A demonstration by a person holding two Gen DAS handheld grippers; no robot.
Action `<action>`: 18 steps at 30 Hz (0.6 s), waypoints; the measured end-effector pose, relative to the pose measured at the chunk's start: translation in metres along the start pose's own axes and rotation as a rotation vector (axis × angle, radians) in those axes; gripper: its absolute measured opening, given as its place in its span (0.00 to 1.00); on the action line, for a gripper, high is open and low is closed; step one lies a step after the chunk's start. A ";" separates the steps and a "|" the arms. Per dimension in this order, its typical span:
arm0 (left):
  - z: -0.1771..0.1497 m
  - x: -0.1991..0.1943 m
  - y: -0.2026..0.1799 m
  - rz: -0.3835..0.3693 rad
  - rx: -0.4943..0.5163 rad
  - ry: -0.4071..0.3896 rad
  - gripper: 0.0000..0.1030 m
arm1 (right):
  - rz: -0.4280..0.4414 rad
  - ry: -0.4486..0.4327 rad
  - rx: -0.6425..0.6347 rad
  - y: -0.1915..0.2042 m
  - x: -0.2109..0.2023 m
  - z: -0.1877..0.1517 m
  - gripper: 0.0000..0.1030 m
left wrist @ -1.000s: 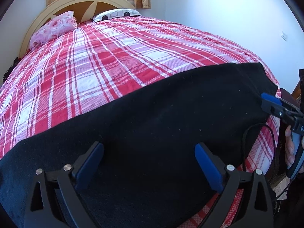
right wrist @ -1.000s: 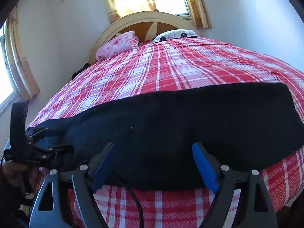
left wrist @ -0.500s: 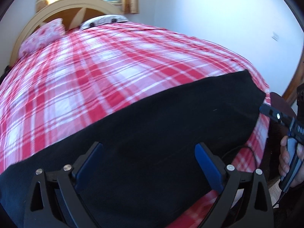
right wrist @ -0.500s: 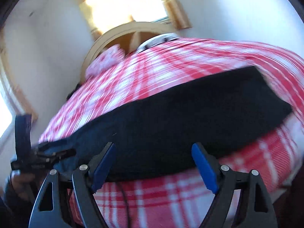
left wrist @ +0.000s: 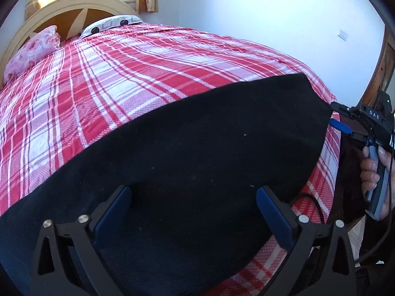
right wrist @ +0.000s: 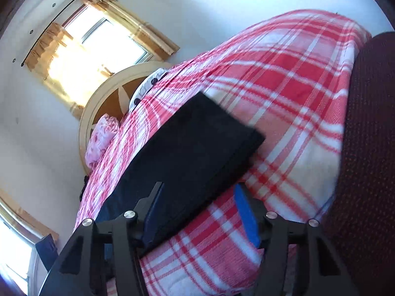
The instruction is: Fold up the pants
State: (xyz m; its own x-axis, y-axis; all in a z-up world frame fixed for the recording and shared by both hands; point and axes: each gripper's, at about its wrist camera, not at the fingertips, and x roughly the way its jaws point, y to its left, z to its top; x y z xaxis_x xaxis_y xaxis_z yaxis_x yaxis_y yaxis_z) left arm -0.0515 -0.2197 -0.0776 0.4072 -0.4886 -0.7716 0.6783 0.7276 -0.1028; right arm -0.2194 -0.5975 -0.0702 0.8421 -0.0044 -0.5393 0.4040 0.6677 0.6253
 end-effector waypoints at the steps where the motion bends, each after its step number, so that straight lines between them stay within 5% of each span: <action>1: 0.001 0.000 0.000 0.001 -0.003 0.002 1.00 | 0.009 -0.010 0.026 -0.004 -0.003 0.003 0.53; 12: -0.002 0.003 0.004 -0.003 -0.010 0.001 1.00 | 0.081 -0.016 0.204 -0.029 0.008 0.017 0.48; 13: -0.002 0.003 0.003 -0.002 -0.010 0.002 1.00 | 0.086 -0.023 0.203 -0.030 0.009 0.018 0.45; 15: -0.002 0.002 0.003 -0.003 -0.011 0.001 1.00 | 0.088 -0.018 0.187 -0.027 0.010 0.021 0.13; 18: -0.003 0.002 0.005 -0.008 -0.018 0.002 1.00 | 0.104 -0.021 0.154 -0.019 0.011 0.024 0.12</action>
State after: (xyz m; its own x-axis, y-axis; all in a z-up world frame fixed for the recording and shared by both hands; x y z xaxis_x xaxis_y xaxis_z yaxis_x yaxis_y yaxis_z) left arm -0.0487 -0.2154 -0.0810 0.4010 -0.4933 -0.7719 0.6700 0.7326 -0.1201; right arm -0.2093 -0.6278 -0.0744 0.8886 0.0421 -0.4567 0.3633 0.5432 0.7569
